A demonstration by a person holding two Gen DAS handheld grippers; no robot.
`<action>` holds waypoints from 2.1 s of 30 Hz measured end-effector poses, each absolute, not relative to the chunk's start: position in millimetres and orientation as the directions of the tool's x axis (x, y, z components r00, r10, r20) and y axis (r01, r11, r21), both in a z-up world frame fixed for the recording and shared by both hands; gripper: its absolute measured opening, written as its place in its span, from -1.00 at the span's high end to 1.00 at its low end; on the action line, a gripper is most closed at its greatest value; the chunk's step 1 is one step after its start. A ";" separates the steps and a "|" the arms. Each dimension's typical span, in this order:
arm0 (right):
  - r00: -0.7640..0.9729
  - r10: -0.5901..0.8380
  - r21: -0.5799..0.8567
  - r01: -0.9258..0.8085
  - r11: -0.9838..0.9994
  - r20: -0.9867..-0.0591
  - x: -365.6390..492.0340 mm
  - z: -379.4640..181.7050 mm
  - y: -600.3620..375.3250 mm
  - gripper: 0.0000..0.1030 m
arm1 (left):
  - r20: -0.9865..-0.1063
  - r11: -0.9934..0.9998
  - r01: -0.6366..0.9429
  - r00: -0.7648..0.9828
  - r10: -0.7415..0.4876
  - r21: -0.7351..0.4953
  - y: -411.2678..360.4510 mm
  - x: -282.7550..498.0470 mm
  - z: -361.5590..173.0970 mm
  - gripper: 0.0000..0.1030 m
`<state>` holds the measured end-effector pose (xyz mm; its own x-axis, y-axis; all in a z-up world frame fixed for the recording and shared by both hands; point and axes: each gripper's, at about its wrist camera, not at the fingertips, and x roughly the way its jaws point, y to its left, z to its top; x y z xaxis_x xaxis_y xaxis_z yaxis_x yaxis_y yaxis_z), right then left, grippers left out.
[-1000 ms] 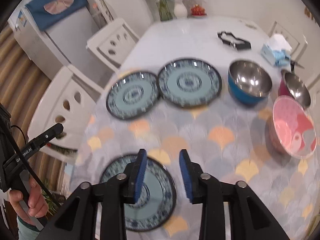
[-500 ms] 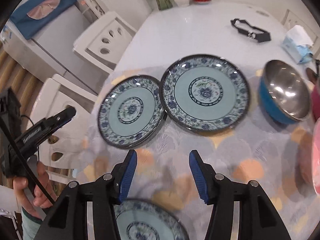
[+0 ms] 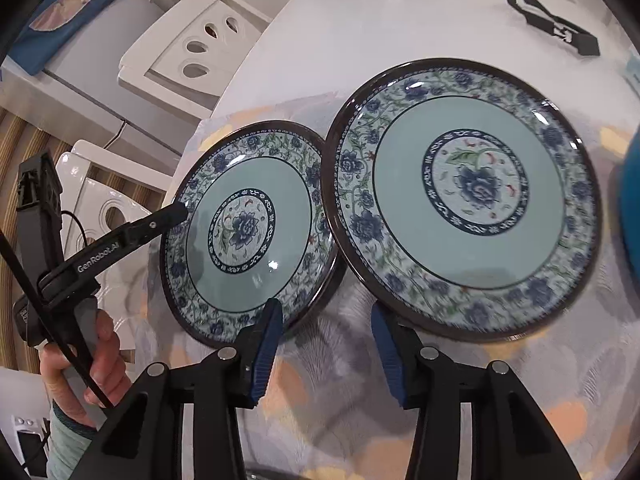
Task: Organize plates and bowls
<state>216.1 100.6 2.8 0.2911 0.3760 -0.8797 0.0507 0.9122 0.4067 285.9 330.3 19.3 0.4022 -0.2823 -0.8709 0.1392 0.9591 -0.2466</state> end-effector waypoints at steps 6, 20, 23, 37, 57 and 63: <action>0.306 0.358 0.380 0.012 0.925 -0.882 227.1 0.9 113.5 0.18 | -0.874 0.965 0.178 0.415 -0.251 -0.192 315.6 295.4 18.8 0.22; 0.282 0.323 0.302 -0.118 0.946 -0.903 222.7 7.2 145.6 0.26 | -0.888 0.962 0.166 0.377 -0.264 -0.215 330.5 248.2 22.3 0.22; 0.271 0.349 0.325 -0.129 0.937 -0.897 227.0 1.1 145.9 0.26 | -0.886 0.960 0.162 0.374 -0.275 -0.230 335.7 238.1 20.4 0.22; 0.392 0.269 0.216 -0.176 0.960 -0.880 208.4 17.2 143.0 0.27 | -0.857 0.953 0.092 0.419 -0.299 -0.288 330.7 236.4 24.5 0.22; 0.509 0.194 0.191 -0.060 0.980 -0.839 108.5 128.5 123.1 0.25 | -0.735 0.903 0.114 0.543 -0.406 -0.414 323.9 127.8 130.6 0.22; 0.506 0.191 0.203 -0.032 0.979 -0.841 72.3 137.0 118.0 0.25 | -0.729 0.893 0.135 0.532 -0.431 -0.429 320.9 99.7 136.3 0.22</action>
<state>72.3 118.0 137.0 0.5061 0.1908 -0.8411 -0.0316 0.9787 0.2030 99.7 320.9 136.3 0.5317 -0.4306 -0.7293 0.1346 0.8931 -0.4292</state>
